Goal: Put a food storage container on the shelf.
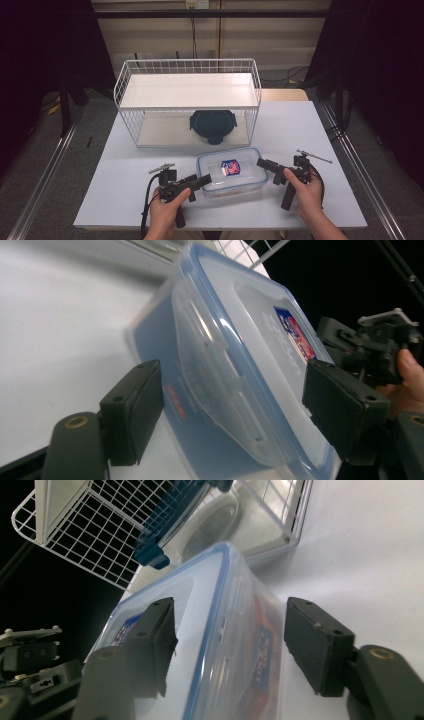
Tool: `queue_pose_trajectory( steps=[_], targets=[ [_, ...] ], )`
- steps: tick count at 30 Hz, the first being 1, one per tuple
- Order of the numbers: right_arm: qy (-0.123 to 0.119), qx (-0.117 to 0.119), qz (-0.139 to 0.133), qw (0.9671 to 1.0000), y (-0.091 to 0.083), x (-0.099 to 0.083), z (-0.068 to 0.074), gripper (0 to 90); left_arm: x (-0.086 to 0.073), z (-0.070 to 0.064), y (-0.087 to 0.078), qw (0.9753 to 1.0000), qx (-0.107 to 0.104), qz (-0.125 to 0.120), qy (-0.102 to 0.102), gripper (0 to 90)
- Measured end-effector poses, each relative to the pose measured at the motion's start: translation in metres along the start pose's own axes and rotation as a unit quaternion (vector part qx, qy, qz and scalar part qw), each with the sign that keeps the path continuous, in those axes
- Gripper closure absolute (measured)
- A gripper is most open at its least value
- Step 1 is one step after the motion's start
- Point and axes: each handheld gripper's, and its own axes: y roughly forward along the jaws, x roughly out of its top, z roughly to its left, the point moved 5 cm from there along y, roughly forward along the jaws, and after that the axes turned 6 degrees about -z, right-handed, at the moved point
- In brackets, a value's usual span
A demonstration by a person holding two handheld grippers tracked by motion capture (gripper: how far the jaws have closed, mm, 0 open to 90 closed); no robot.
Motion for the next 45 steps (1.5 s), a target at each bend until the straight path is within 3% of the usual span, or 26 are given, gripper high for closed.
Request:
queue_pose_trajectory(
  steps=[6, 10, 13, 16, 24, 31, 36, 40, 41, 45],
  targets=[
    [0.010, 0.010, 0.003, 0.9999, 0.002, -0.003, 0.002, 45.1, -0.002, -0.001, 0.001, 1.0000, -0.007, -0.004, -0.005, 27.6],
    [0.034, 0.007, 0.000, 0.9994, 0.002, -0.006, 0.004, 46.8, -0.003, 0.000, 0.000, 0.9999, -0.007, -0.013, -0.007, 28.5],
    [0.056, 0.006, -0.011, 0.9984, 0.002, -0.008, 0.003, 48.7, -0.003, -0.001, -0.001, 0.9993, -0.004, -0.027, -0.024, 31.1],
    [0.078, 0.003, -0.016, 0.9968, 0.000, -0.008, 0.001, 51.4, -0.002, 0.001, -0.004, 0.9984, -0.003, -0.038, -0.042, 39.4],
    [0.107, 0.005, -0.043, 0.9934, -0.002, -0.009, 0.004, 54.8, -0.004, 0.000, -0.005, 0.9959, 0.005, -0.056, -0.071, 41.1],
    [0.112, 0.014, -0.059, 0.9919, -0.006, -0.007, 0.008, 56.3, -0.002, -0.001, -0.010, 0.9937, -0.003, -0.069, -0.088, 49.5],
    [0.100, 0.030, -0.083, 0.9911, -0.008, -0.003, 0.012, 57.3, -0.002, -0.004, -0.013, 0.9928, -0.015, -0.072, -0.094, 52.6],
    [0.098, 0.048, -0.105, 0.9885, -0.010, 0.002, 0.018, 58.2, 0.000, -0.008, -0.014, 0.9908, -0.020, -0.090, -0.099, 53.1],
    [0.099, 0.052, -0.104, 0.9883, -0.011, 0.003, 0.020, 58.3, 0.001, -0.008, -0.016, 0.9917, -0.022, -0.088, -0.091, 53.6],
    [0.102, 0.066, -0.121, 0.9852, -0.013, 0.006, 0.024, 58.7, 0.006, -0.015, -0.019, 0.9893, -0.028, -0.107, -0.095, 54.7]
  ],
)
